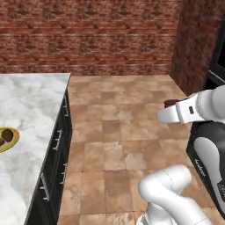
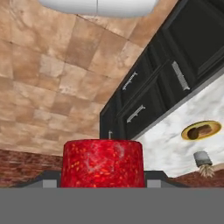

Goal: Pick the avocado and bread from the counter and place them on the plate. Then pick the jam from the cabinet and place it next to the plate. Lastly close the cabinet door.

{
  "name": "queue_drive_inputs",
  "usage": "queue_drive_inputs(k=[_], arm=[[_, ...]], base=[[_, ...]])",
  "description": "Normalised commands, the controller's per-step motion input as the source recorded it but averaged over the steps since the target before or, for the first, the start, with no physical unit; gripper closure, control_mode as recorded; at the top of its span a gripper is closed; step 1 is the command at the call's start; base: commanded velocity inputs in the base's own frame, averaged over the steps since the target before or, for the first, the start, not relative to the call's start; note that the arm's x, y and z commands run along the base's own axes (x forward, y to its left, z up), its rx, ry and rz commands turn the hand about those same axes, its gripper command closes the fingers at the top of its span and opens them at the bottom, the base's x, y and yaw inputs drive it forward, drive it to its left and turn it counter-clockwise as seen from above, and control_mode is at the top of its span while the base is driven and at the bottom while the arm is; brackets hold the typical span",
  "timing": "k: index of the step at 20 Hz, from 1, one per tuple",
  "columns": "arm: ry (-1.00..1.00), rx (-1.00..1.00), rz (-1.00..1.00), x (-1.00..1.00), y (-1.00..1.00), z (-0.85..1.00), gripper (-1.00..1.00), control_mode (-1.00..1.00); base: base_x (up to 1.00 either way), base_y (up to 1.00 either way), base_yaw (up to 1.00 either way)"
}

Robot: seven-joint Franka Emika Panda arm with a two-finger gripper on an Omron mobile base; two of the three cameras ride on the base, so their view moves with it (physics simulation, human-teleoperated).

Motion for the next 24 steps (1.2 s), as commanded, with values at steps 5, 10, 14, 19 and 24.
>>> queue_drive_inputs(k=[5, 10, 14, 19, 24], arm=[[0.00, 0.00, 0.00, 0.00, 0.00, 0.00, 1.00, 1.00], [0.00, 0.00, 0.00, 0.00, 0.00, 0.00, 1.00, 1.00], [0.00, 0.00, 0.00, 0.00, 0.00, 0.00, 1.00, 1.00], [0.00, 0.00, 0.00, 0.00, 0.00, 0.00, 1.00, 1.00], [0.00, 0.00, 0.00, 0.00, 0.00, 0.00, 1.00, 1.00]], base=[[0.54, 0.00, 0.37], [0.57, 0.00, 0.38], [0.54, 0.00, 0.38], [0.49, 0.00, 0.39], [0.50, 0.00, 0.39]])
